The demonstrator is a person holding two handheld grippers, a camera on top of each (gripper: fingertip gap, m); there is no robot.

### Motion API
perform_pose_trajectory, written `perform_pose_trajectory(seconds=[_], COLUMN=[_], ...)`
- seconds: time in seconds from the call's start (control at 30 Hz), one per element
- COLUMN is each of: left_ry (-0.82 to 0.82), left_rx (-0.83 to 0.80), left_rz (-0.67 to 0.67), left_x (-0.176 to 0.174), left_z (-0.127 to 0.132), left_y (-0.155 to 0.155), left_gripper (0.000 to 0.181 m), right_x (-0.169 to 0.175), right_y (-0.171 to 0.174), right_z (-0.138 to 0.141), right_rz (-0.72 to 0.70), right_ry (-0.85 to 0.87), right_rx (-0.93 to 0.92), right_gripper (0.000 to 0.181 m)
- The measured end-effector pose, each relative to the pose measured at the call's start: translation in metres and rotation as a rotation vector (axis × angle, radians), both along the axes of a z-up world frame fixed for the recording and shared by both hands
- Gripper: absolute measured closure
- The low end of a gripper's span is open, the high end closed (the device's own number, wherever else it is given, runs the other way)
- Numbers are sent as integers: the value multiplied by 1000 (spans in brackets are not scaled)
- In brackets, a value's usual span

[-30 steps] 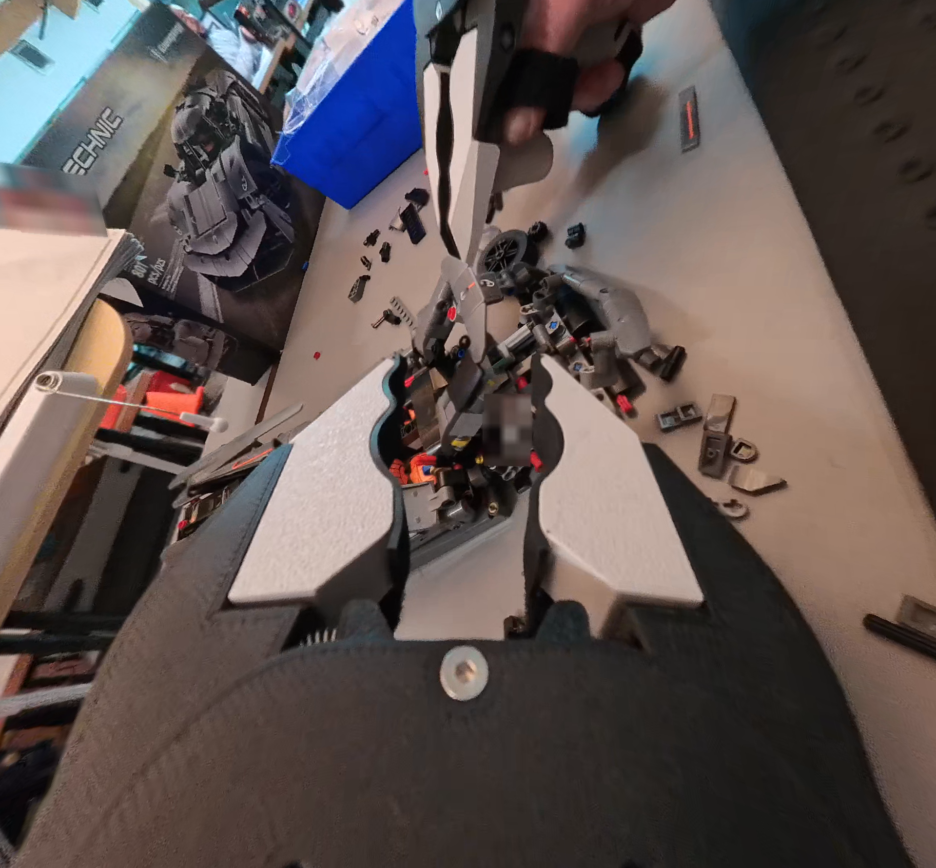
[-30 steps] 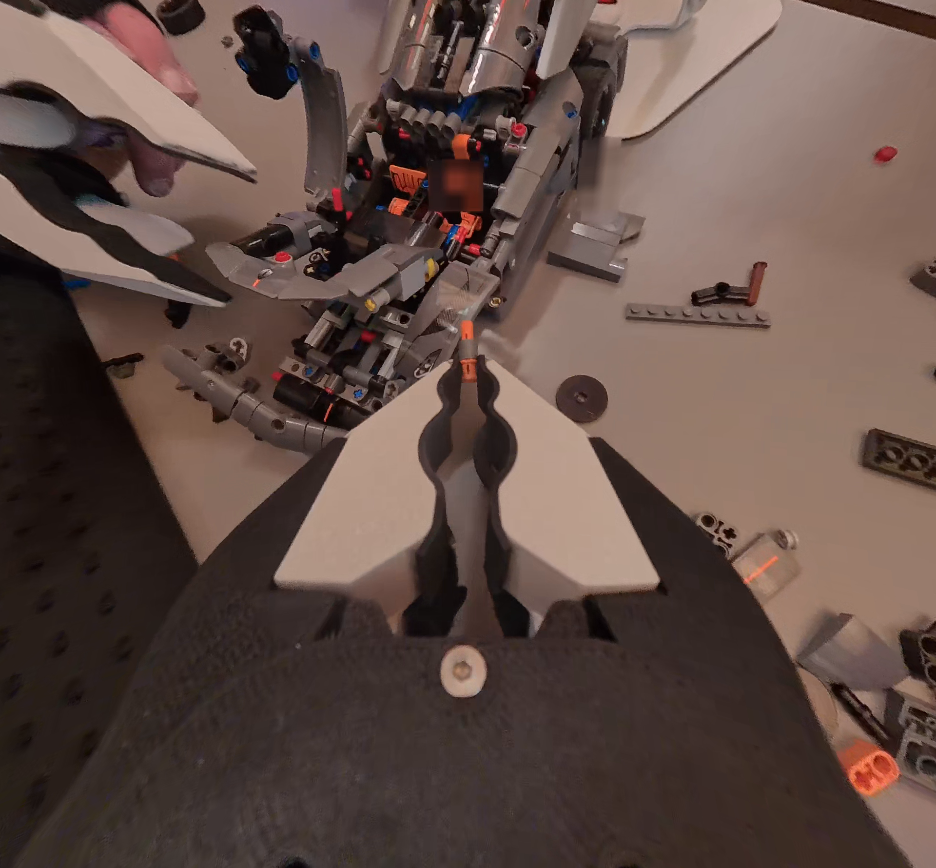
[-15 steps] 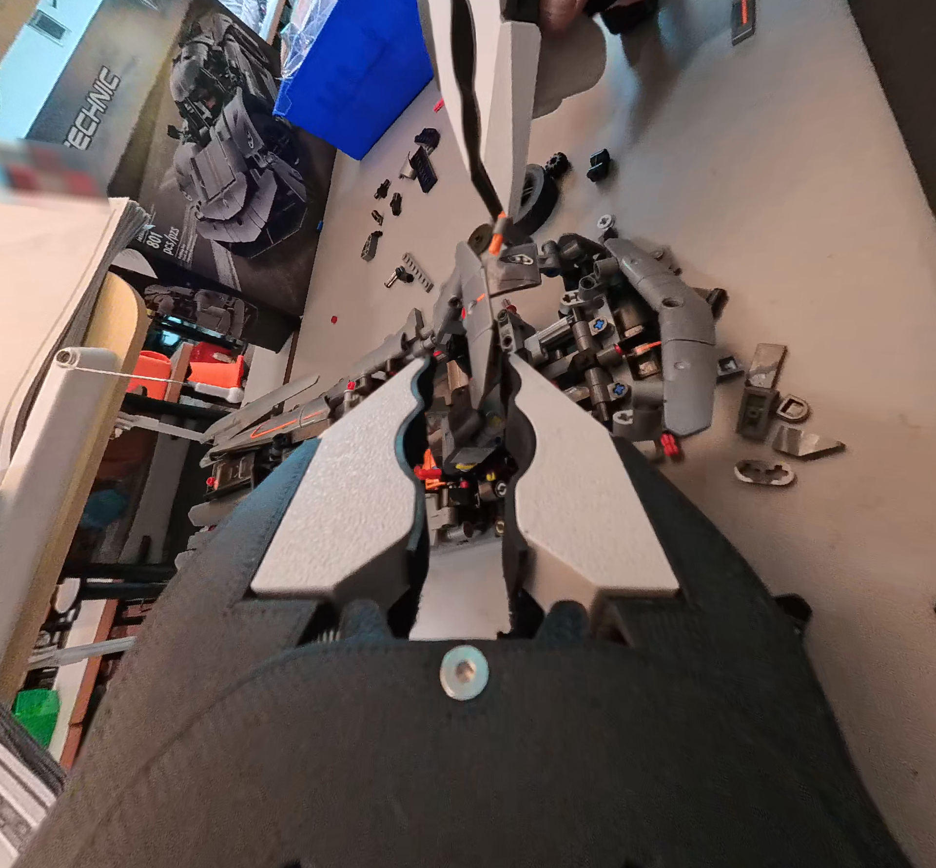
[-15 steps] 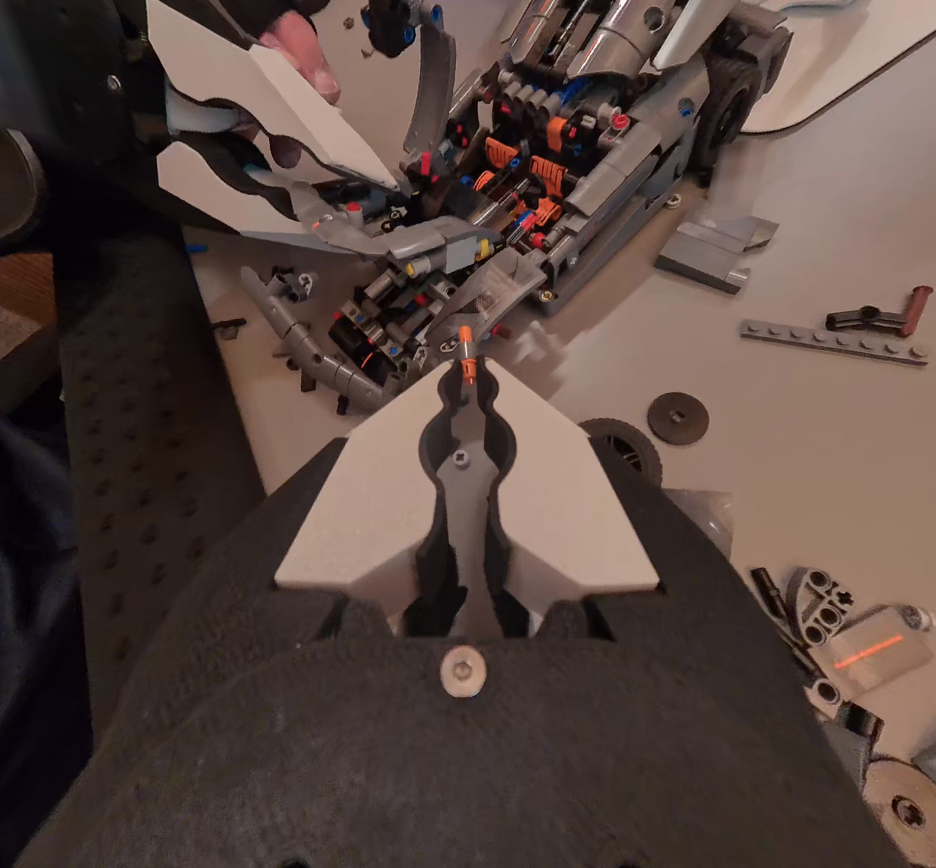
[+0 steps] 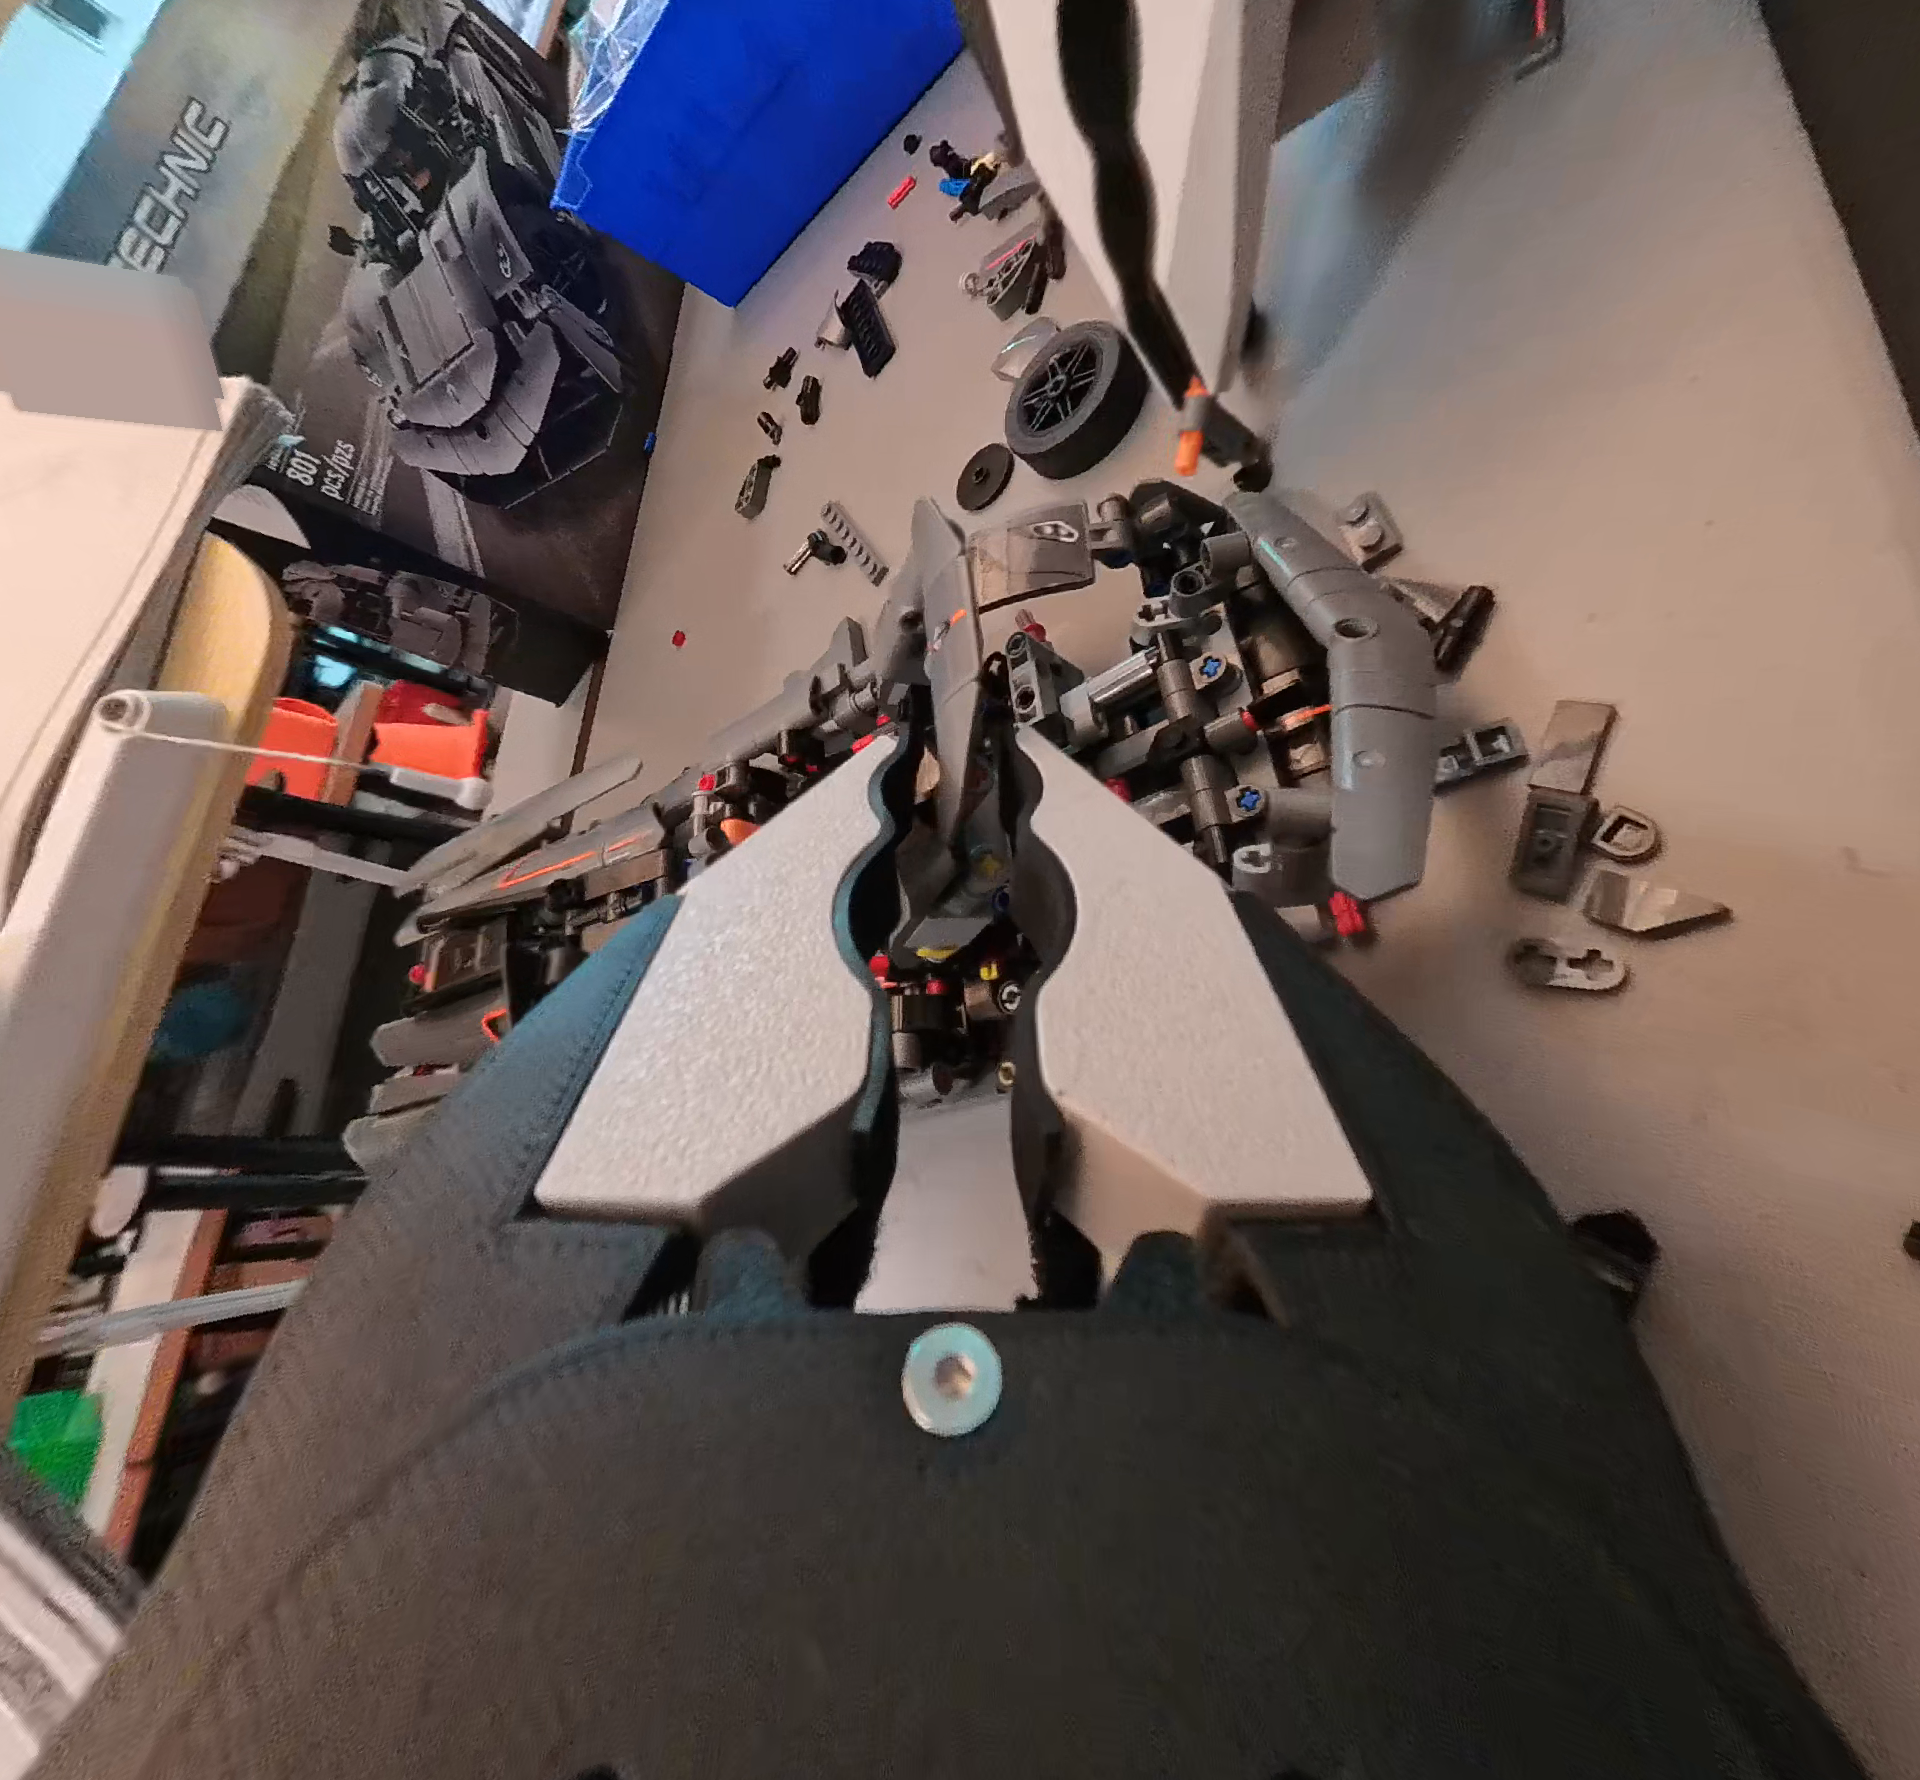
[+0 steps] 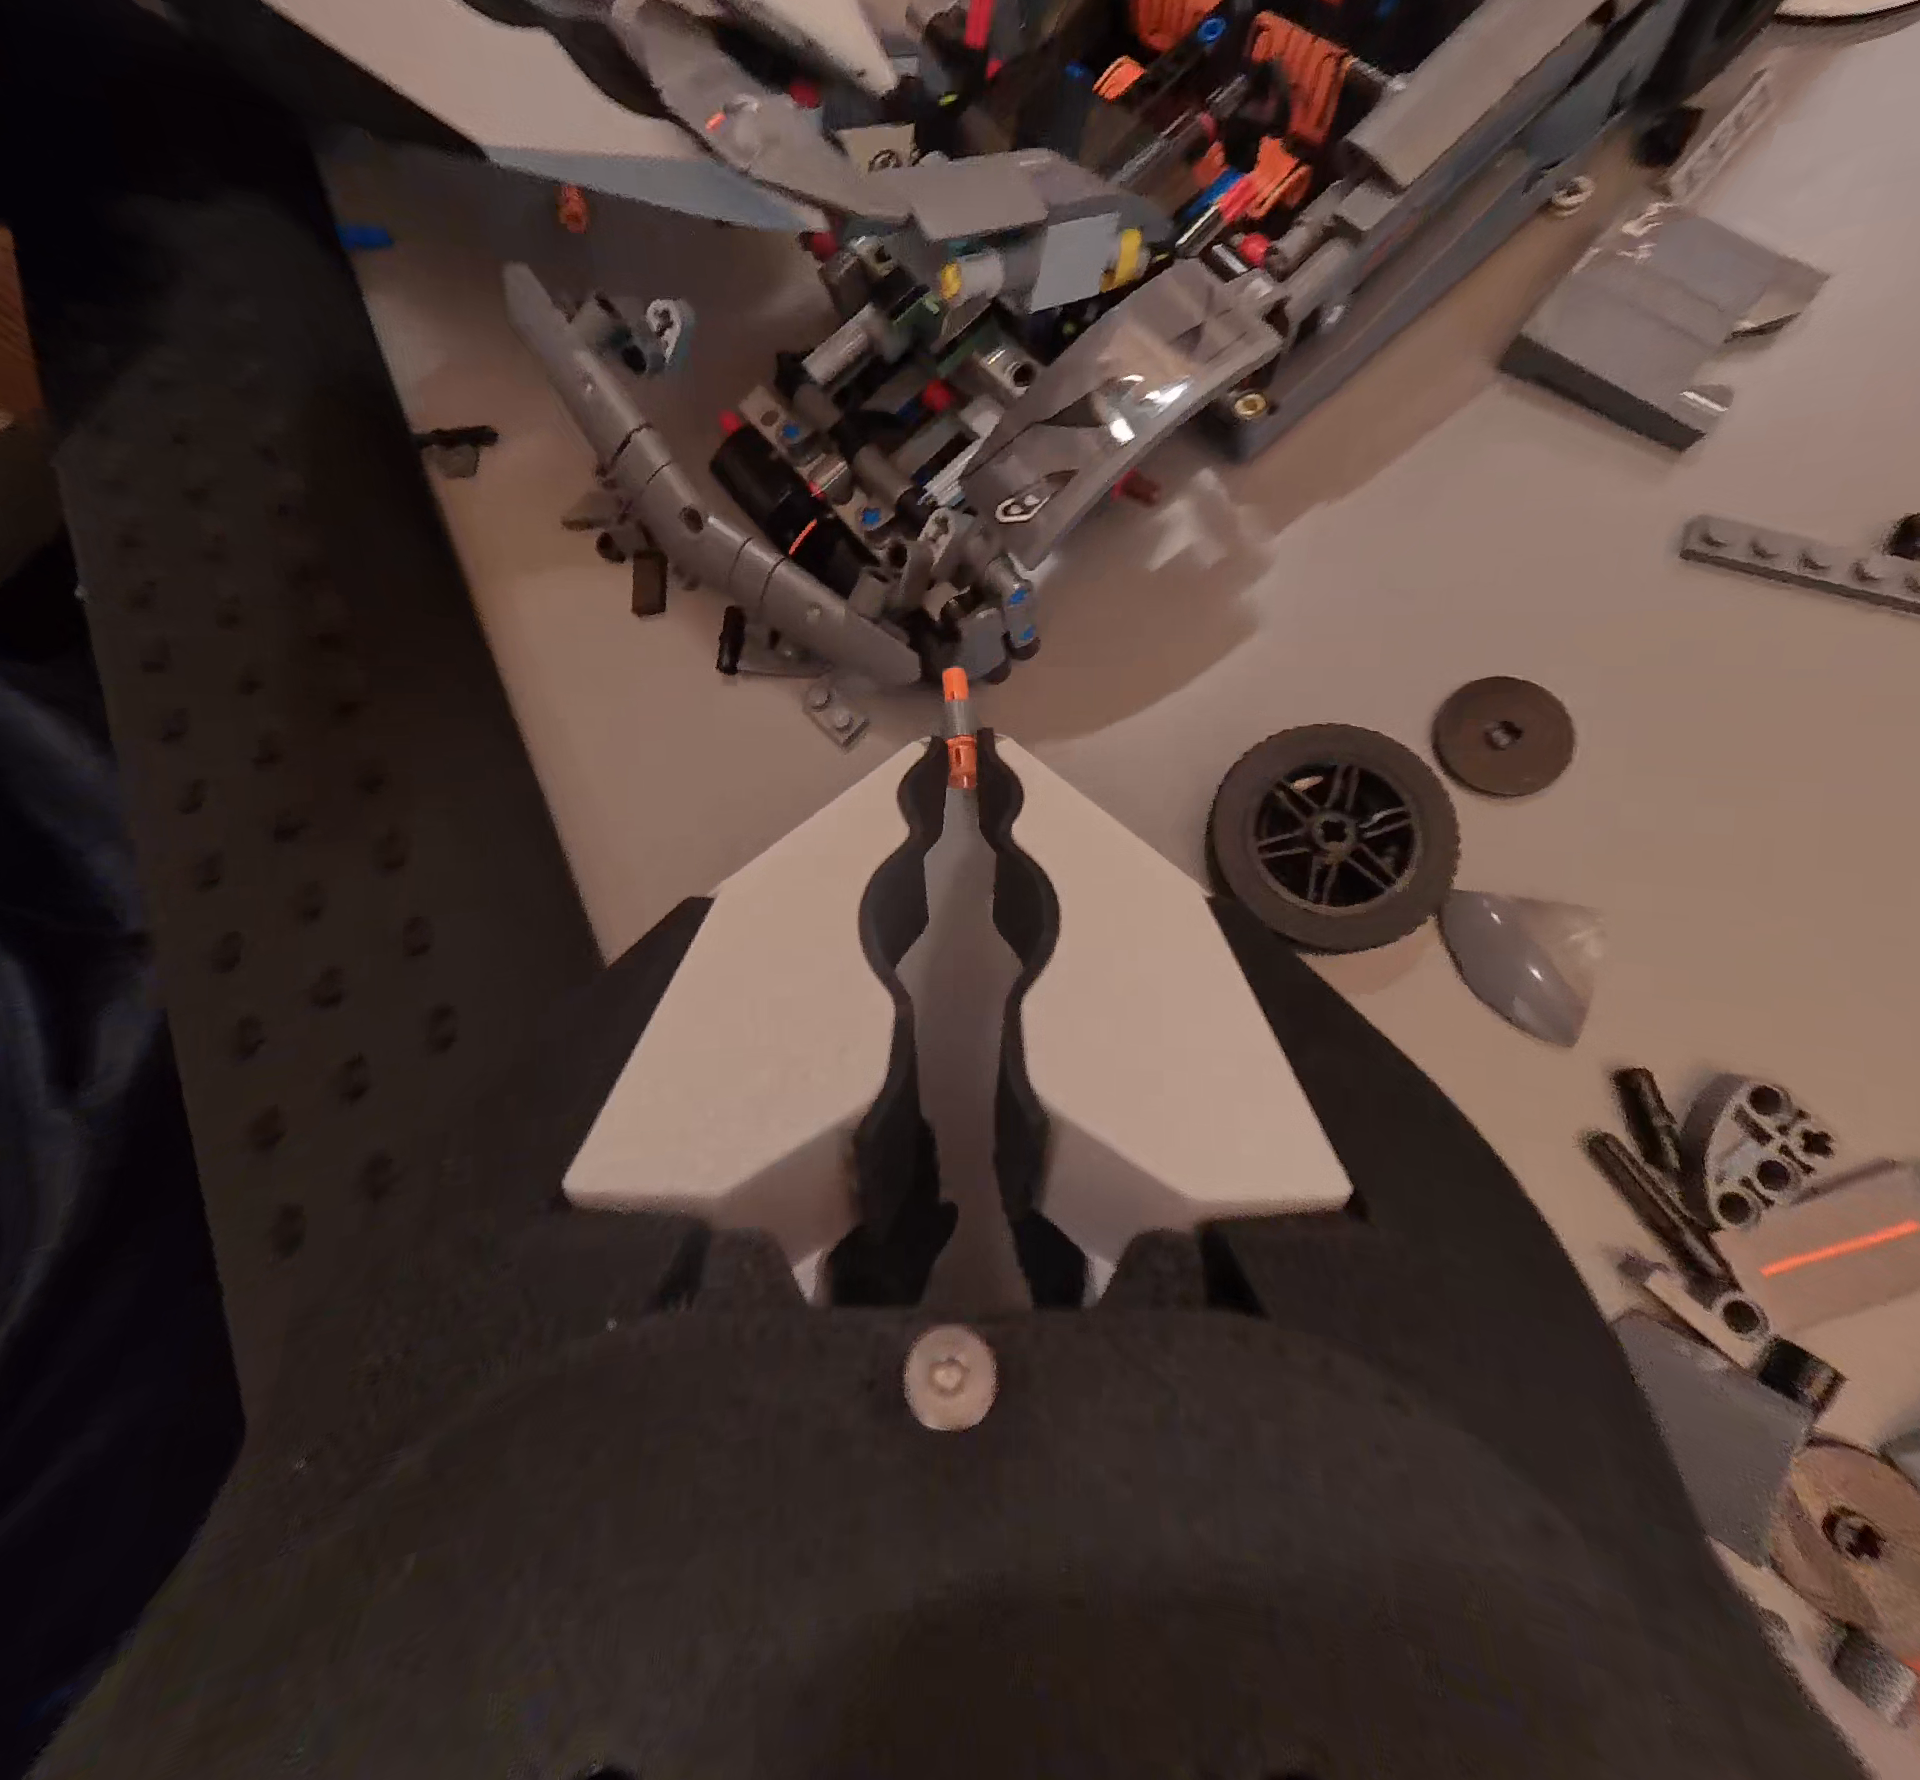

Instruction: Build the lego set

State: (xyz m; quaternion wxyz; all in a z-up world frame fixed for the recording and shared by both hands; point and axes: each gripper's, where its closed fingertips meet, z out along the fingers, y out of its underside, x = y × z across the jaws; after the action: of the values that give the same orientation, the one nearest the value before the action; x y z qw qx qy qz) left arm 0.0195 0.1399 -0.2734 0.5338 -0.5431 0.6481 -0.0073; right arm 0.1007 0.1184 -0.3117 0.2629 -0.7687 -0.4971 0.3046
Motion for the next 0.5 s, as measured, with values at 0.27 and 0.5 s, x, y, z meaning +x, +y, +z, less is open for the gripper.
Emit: perform_pose_trajectory(seconds=[0.27,0.5], left_ry=[-6,-26], left_rx=[-13,-31], left_rz=[-7,-17], left_x=[-1,-2], left_z=[-1,-1], left_y=[1,0], left_gripper=[168,168], right_x=[-5,-33], right_y=[1,39], right_z=[16,39], right_rz=[2,-137], right_ry=[74,215], right_rx=[-20,-133], right_gripper=[159,163])
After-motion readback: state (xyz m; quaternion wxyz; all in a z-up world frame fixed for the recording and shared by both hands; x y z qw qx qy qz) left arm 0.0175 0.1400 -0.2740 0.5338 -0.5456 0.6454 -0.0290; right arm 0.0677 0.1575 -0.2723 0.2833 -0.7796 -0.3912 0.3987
